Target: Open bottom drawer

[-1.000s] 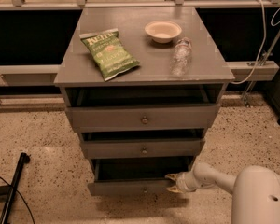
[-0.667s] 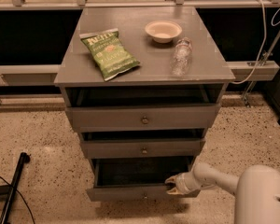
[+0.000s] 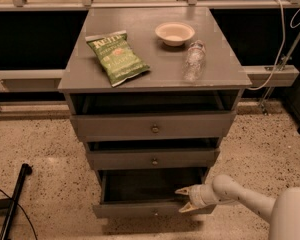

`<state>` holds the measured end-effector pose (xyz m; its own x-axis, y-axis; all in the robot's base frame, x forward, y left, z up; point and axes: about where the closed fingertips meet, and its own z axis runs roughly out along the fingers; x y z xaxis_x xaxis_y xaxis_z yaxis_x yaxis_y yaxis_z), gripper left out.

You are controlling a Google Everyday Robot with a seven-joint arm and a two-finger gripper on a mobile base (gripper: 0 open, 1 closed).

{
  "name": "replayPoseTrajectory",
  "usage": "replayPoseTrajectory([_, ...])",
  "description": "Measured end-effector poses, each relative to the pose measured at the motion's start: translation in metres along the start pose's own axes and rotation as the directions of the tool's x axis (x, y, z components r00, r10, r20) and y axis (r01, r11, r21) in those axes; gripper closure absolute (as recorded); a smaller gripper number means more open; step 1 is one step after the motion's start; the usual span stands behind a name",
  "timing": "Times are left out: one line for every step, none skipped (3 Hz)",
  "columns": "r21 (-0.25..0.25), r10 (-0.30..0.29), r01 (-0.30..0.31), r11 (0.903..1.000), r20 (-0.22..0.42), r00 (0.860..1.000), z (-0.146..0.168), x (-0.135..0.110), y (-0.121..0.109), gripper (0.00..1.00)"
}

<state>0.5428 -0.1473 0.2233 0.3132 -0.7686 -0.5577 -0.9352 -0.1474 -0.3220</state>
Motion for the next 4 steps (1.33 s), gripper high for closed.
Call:
replayPoseTrajectory([0.011, -0.011, 0.011, 0.9999, 0.013, 1.0, -0.001, -0.003, -0.002, 0.15])
replayPoseTrajectory([0.011, -0.011, 0.011, 0.9999, 0.013, 1.0, -0.001, -0.003, -0.002, 0.0])
replayPoseTrajectory([0.011, -0.011, 0.011, 0.9999, 0.013, 1.0, -0.001, -0.003, -0.002, 0.0])
replayPoseTrajectory([-0.009, -0.048, 0.048, 0.9988, -0.008, 0.999, -0.006, -0.015, -0.003, 0.0])
